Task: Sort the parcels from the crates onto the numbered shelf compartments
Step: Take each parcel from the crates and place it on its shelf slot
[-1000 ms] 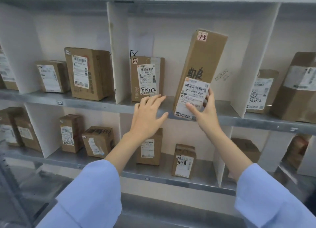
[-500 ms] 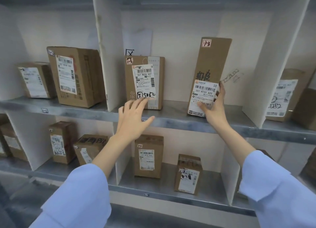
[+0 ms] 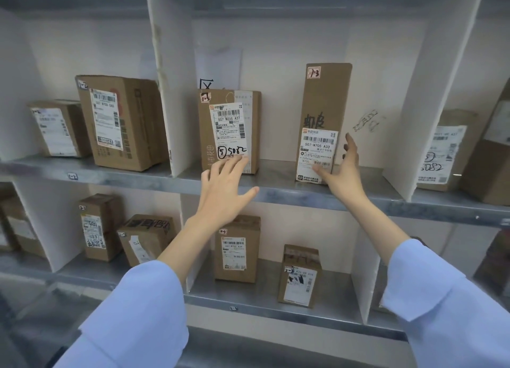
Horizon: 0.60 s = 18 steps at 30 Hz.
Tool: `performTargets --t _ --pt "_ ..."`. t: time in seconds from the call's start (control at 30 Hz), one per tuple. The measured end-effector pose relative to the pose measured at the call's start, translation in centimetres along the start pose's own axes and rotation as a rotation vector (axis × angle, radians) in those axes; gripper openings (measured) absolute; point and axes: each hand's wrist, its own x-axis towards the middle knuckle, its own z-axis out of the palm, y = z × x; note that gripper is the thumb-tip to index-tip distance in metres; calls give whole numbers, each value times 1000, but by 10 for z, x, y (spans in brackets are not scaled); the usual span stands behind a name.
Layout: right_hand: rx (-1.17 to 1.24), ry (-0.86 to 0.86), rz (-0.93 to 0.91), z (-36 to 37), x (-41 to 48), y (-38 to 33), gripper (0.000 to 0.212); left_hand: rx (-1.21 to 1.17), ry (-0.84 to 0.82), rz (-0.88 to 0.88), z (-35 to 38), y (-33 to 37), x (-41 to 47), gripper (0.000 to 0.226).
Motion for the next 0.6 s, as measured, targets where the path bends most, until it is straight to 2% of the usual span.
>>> performTargets --t 0.17,0.33,0.6 --pt "-168 4 -63 -19 -36 -6 89 -21 -39 4 -13 19 -19 67" --pt "-448 -29 -45 -48 -85 -15 71 -92 -74 30 -26 51 -49 62" --pt "-844 -125 11 -113 -170 -18 68 -77 -164 80 -37 118 -111 62"
